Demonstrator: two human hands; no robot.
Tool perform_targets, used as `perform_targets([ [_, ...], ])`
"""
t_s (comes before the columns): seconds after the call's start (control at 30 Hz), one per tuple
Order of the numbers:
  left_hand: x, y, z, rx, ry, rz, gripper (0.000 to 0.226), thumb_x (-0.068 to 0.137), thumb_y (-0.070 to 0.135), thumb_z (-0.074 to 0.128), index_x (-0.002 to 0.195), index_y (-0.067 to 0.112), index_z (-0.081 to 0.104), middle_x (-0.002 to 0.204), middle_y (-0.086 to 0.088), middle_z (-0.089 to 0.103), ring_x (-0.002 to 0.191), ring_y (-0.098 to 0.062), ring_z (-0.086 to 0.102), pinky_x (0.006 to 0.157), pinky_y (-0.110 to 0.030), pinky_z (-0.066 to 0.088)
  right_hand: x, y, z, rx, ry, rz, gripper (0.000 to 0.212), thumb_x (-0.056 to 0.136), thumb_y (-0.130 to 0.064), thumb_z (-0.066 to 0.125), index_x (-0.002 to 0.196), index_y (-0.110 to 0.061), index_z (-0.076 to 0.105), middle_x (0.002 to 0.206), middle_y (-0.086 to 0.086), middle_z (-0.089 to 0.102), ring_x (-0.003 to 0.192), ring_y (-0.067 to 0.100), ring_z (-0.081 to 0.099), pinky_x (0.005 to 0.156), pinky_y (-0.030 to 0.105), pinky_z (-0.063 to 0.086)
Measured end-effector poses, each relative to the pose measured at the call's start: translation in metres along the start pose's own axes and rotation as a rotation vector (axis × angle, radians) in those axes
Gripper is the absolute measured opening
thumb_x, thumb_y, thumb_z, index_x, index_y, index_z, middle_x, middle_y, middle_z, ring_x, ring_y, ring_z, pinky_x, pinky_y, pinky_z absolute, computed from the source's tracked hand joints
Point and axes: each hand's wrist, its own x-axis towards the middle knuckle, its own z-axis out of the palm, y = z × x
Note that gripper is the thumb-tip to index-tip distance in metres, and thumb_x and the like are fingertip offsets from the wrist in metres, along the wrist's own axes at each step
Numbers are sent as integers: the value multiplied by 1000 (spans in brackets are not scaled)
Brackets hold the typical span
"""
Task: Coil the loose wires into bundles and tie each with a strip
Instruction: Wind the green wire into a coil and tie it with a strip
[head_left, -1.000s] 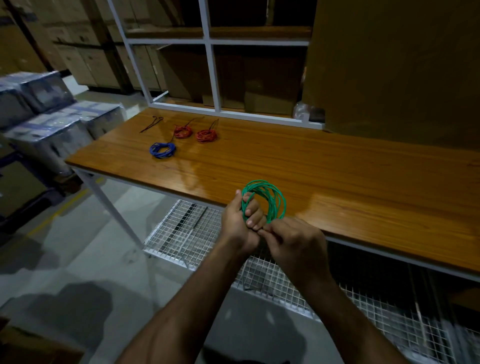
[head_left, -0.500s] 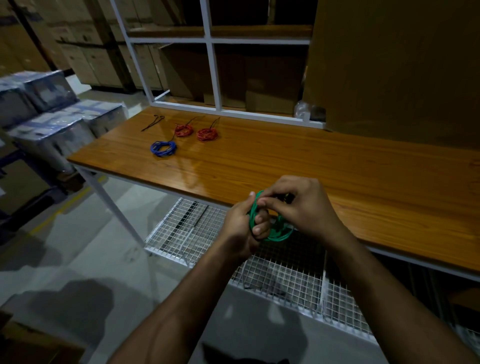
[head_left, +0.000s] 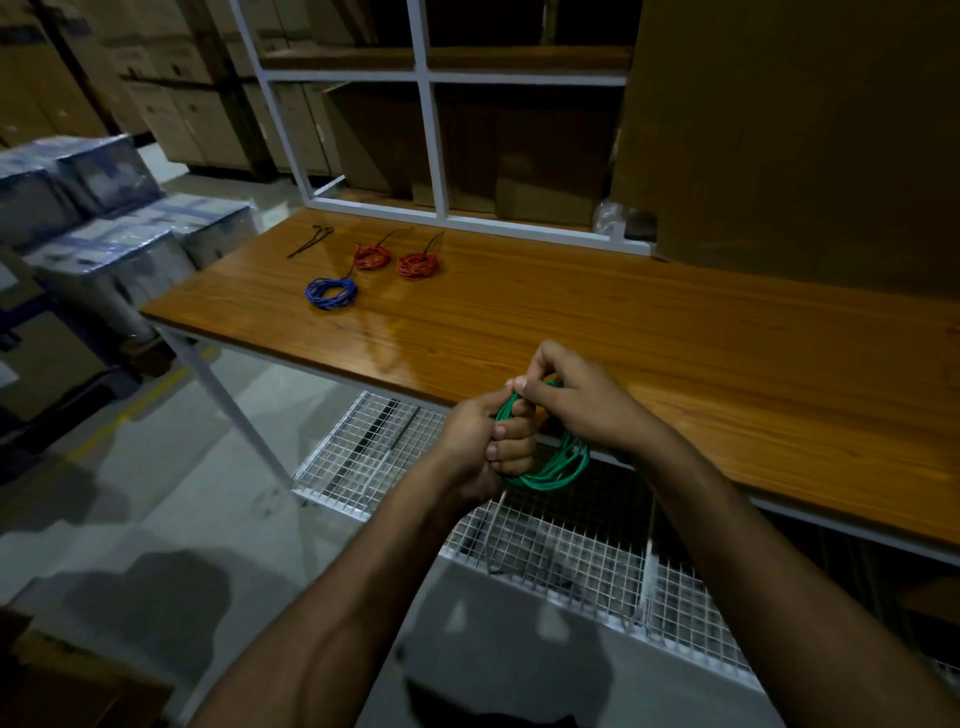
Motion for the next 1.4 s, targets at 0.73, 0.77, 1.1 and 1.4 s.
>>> perform_targets([
  [0.73, 30, -45, -17, 902, 501, 473, 44, 96, 55, 40, 72, 21, 55, 67, -4, 56, 62, -19, 53, 57, -39, 43, -19, 24, 30, 936, 206, 562, 14, 108, -26, 39, 103, -17, 49, 61, 6, 58, 41, 11, 49, 32, 20, 26],
  [0.77, 29, -49, -18, 994, 518, 512, 46, 95, 56, 38, 72, 21, 54, 68, -6, 57, 64, -20, 54, 58, -44, 45, -19, 27, 30, 995, 198, 599, 14, 108, -25, 38, 104, -17, 49, 52, 1, 54, 35, 8, 45, 31, 19, 25],
  [1.1, 19, -70, -18, 1152, 702, 524, 35, 104, 38, 37, 77, 23, 55, 64, 4, 58, 57, -12, 53, 52, -34, 39, -16, 56, 29, 1197, -132, 790, 16, 102, -27, 51, 95, -13, 48, 52, 1, 51, 38, 9, 49, 44, 21, 43],
  [1.4, -8, -51, -25, 673, 778, 380, 34, 107, 29, 42, 86, 7, 58, 52, 10, 44, 41, -6, 35, 43, -23, 27, -34, 43, 75, -72, 337, -183, 21, 100, -21, 57, 81, -12, 57, 64, -1, 52, 53, 13, 46, 47, 28, 33],
])
